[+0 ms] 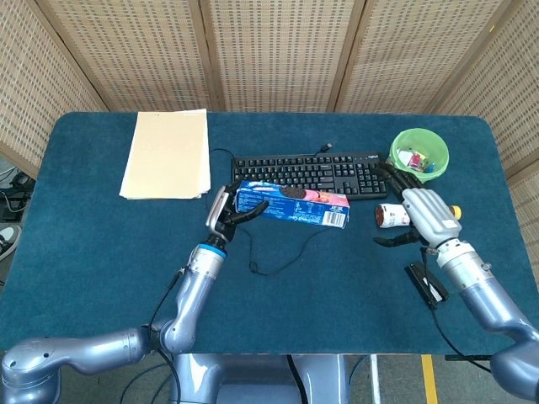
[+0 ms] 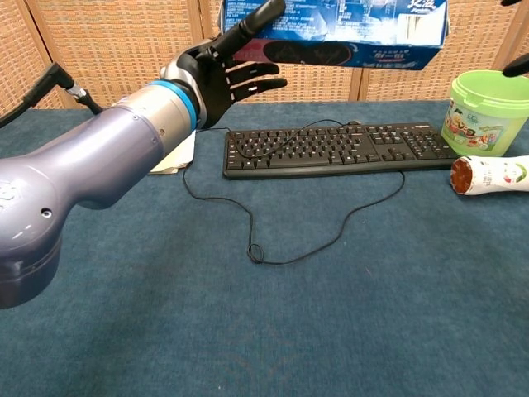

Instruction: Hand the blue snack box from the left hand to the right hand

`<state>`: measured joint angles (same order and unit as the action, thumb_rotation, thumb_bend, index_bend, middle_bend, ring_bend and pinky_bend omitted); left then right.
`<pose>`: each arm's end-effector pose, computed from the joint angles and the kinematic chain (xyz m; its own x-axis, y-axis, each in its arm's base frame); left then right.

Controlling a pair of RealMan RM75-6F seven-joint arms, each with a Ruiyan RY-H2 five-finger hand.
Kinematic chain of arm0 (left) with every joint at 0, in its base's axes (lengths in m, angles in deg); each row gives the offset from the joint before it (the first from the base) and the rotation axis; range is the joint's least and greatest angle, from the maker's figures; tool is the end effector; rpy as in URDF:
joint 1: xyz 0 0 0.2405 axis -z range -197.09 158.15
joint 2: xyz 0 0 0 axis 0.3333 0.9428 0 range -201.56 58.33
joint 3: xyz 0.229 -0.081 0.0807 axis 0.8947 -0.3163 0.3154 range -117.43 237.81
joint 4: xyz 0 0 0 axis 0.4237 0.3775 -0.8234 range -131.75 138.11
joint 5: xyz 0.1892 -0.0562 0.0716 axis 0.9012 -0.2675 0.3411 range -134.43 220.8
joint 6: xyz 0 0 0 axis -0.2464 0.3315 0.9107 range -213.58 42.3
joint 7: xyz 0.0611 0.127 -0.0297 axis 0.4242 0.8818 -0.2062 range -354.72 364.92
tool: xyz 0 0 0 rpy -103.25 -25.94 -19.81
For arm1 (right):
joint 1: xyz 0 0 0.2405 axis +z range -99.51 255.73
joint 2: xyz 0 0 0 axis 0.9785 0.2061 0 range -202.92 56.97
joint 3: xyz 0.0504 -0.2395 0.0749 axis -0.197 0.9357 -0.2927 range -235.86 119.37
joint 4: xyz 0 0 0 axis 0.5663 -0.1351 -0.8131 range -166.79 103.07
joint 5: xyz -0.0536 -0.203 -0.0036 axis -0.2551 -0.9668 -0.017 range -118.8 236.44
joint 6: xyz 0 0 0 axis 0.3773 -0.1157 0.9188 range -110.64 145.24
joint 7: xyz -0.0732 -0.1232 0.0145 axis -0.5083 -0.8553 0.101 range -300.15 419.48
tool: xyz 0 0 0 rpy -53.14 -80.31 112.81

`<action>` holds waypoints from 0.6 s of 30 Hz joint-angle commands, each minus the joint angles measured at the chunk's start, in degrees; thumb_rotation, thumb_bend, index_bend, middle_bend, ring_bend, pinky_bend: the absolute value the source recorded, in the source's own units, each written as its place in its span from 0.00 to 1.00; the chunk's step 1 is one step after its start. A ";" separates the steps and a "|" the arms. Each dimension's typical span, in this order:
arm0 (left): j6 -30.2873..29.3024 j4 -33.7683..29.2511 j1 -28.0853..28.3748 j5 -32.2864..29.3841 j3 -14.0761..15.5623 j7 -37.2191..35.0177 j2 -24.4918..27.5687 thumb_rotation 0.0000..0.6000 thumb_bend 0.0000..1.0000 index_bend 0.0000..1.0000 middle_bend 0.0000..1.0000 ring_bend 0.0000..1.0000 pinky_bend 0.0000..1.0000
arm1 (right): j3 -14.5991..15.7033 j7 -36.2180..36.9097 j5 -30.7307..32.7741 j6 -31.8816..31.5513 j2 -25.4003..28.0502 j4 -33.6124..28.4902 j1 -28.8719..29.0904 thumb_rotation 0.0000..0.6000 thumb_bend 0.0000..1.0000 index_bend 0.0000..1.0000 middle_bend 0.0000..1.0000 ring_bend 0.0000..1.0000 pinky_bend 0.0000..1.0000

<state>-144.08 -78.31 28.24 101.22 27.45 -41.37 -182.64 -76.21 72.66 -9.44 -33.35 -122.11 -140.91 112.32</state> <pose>-0.0121 0.3625 -0.0510 -0.9064 0.3365 0.2552 0.2989 0.0843 0.9505 -0.1522 -0.3338 0.1787 0.1262 -0.2663 0.9556 -0.9655 -0.2541 0.0567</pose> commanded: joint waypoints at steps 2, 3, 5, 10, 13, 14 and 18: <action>-0.41 -0.17 0.76 -1.06 -1.09 1.57 -1.08 1.00 0.19 0.68 0.59 0.57 0.40 | -0.59 -5.30 2.68 -0.45 -1.10 -3.04 2.36 1.00 0.00 0.00 0.00 0.00 0.00; -0.43 -0.21 0.97 -1.38 -1.44 2.06 -1.37 1.00 0.19 0.68 0.59 0.57 0.40 | -0.65 -7.41 3.58 -0.53 -1.43 -3.64 3.18 1.00 0.00 0.00 0.00 0.00 0.00; -0.64 -0.54 1.27 -1.87 -2.00 2.66 -2.03 1.00 0.19 0.68 0.59 0.57 0.40 | -0.65 -12.64 6.44 -0.33 -2.82 -4.56 5.54 1.00 0.00 0.00 0.00 0.00 0.00; -0.82 -1.44 1.31 -1.64 -2.11 3.71 -2.65 1.00 0.19 0.69 0.59 0.57 0.40 | -0.61 -20.84 13.85 -2.16 -5.68 -5.83 9.26 1.00 0.00 0.00 0.00 0.00 0.00; -0.75 -1.38 1.11 -2.21 -1.89 4.17 -3.33 1.00 0.20 0.69 0.59 0.57 0.40 | -0.72 -25.06 18.16 -3.63 -7.74 -5.02 11.56 1.00 0.00 0.00 0.00 0.00 0.00; -0.84 -1.37 1.05 -2.22 -1.88 4.22 -3.49 1.00 0.20 0.69 0.59 0.57 0.40 | -0.83 -25.58 19.15 -3.88 -8.10 -4.94 11.97 1.00 0.00 0.00 0.00 0.00 0.00; -0.79 -1.25 0.88 -2.23 -1.76 4.36 -4.20 1.00 0.21 0.70 0.59 0.57 0.40 | -1.04 -28.63 23.05 -5.66 -9.54 -4.90 13.79 1.00 0.00 0.01 0.00 0.00 0.00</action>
<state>-144.91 -79.60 29.13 99.00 25.68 -37.05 -186.75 -77.11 46.38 11.58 -37.56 -130.27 -145.87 124.48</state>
